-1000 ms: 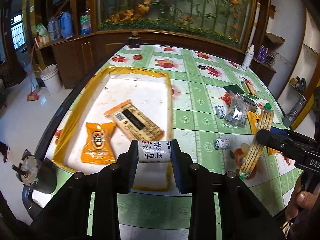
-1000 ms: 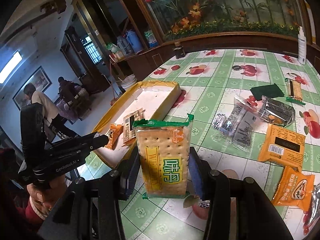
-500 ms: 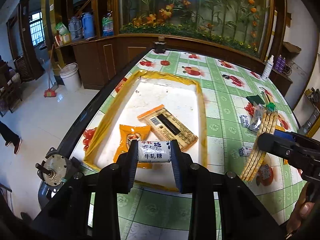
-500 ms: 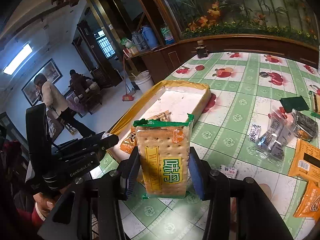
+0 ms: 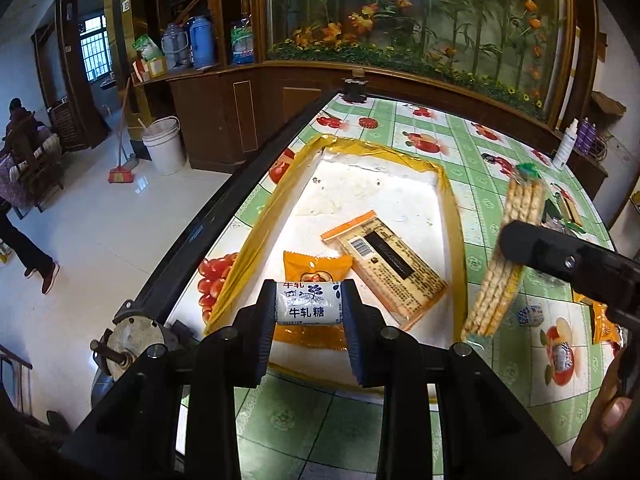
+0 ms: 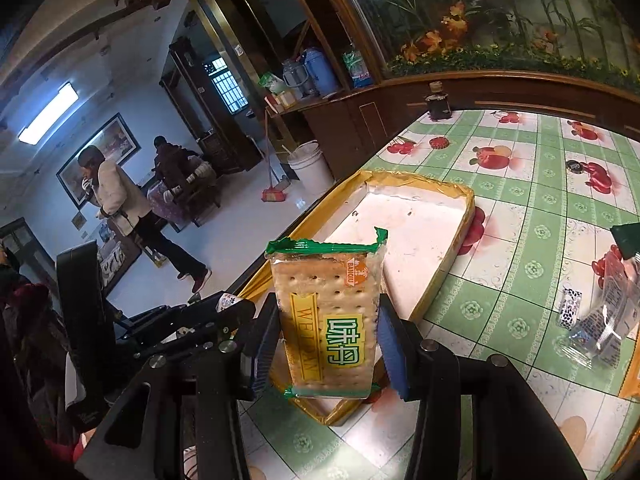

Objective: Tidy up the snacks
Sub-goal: 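Carry the milk candy and WEIDAN cracker pack over the tray with both tools, then open the left tool to drop the candy on the pouch while the right tool releases the cracker pack, then grasp another white milk candy with the left tool while the right tool grasps a blue-patterned candy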

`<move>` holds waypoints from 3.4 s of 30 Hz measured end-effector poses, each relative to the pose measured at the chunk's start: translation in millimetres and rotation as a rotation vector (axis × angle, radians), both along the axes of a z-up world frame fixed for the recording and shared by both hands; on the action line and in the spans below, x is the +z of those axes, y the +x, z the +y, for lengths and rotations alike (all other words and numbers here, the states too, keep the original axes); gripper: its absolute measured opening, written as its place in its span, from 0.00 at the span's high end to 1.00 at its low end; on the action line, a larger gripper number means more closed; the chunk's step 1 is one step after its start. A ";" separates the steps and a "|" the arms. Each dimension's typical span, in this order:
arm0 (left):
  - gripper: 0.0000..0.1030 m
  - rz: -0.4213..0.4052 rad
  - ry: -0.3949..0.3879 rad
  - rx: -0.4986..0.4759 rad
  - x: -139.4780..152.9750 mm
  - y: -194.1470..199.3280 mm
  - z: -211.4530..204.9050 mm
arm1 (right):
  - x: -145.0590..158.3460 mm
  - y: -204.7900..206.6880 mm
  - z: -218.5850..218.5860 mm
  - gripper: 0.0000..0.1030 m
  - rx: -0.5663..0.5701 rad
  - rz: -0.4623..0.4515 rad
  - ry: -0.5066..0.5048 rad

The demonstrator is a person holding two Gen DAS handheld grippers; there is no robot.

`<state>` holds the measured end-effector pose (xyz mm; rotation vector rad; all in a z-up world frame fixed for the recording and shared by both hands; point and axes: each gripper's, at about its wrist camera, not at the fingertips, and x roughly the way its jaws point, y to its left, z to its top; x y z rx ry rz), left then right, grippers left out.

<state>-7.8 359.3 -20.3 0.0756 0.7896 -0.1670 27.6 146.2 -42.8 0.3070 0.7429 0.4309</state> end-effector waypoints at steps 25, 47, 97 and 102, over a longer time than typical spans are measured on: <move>0.39 0.088 0.113 0.089 -33.6 49.1 -12.2 | -62.7 112.4 14.4 0.41 -0.032 0.155 -0.084; 0.37 0.013 0.039 -0.173 1.9 -19.0 -91.2 | -49.5 -88.6 -148.2 0.22 -0.403 0.097 -0.006; 0.84 -0.055 0.167 -0.290 7.1 -51.8 -140.0 | -46.9 -122.7 -116.0 0.80 -0.264 0.123 -0.102; 0.84 -0.089 0.160 -0.189 15.7 -45.4 -109.2 | -27.8 -115.6 -94.2 0.80 -0.214 0.075 -0.080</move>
